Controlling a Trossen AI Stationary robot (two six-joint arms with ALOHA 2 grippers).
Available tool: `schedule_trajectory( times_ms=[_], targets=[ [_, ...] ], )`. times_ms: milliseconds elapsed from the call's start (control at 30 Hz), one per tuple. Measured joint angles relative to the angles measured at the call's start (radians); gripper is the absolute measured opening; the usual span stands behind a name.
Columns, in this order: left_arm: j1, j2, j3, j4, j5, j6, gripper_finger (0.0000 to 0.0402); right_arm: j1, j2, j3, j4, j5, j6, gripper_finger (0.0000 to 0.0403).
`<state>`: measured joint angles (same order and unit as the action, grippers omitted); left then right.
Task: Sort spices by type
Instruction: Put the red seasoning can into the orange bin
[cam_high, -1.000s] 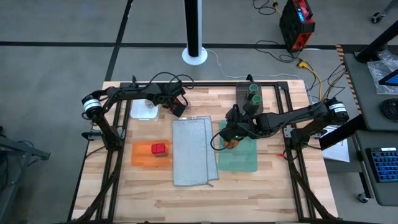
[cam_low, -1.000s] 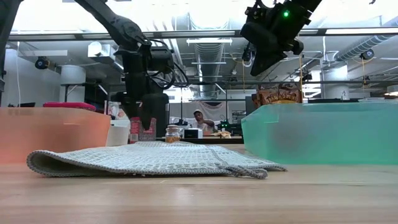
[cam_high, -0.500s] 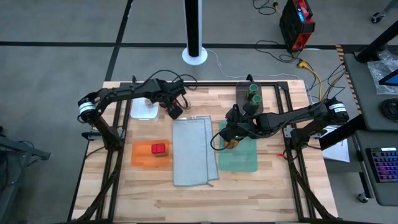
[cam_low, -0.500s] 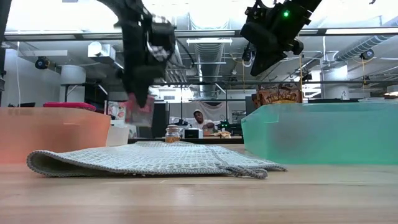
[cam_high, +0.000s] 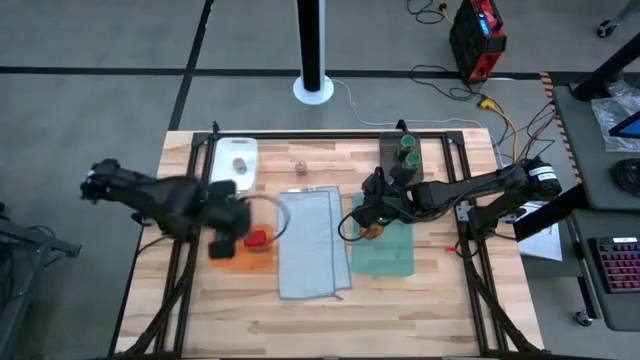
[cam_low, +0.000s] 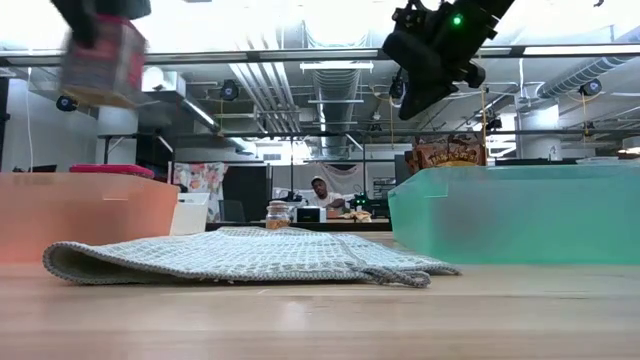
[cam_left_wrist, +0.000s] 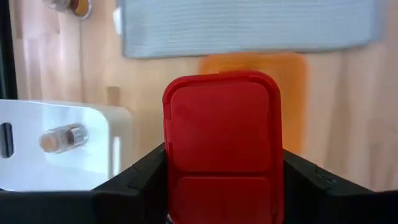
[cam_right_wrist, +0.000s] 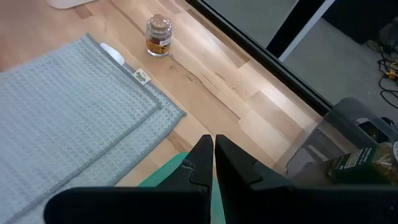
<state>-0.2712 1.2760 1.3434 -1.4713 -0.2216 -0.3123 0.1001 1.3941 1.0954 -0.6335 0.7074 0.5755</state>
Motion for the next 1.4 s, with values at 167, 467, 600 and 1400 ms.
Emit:
schedule_trajectory(
  times_ms=[167,467,600,1400],
  targets=[
    [-0.252,-0.081,-0.059,-0.017,-0.073,-0.293,0.0195,0.000,0.000,0.000,0.027,0.000,-0.002,0.0009],
    [-0.339,-0.091,-0.217,-0.016,-0.042,-0.430,0.0195,0.000,0.000,0.000,0.048,0.000,-0.018,0.0009],
    [-0.339,-0.095,-0.286,-0.010,-0.041,-0.427,0.0195,0.000,0.000,0.000,0.048,-0.003,-0.019,0.0009],
    [-0.337,-0.117,-0.549,0.251,-0.109,-0.347,0.0195,0.000,0.000,-0.003,0.048,-0.003,-0.030,0.0009]
  ],
)
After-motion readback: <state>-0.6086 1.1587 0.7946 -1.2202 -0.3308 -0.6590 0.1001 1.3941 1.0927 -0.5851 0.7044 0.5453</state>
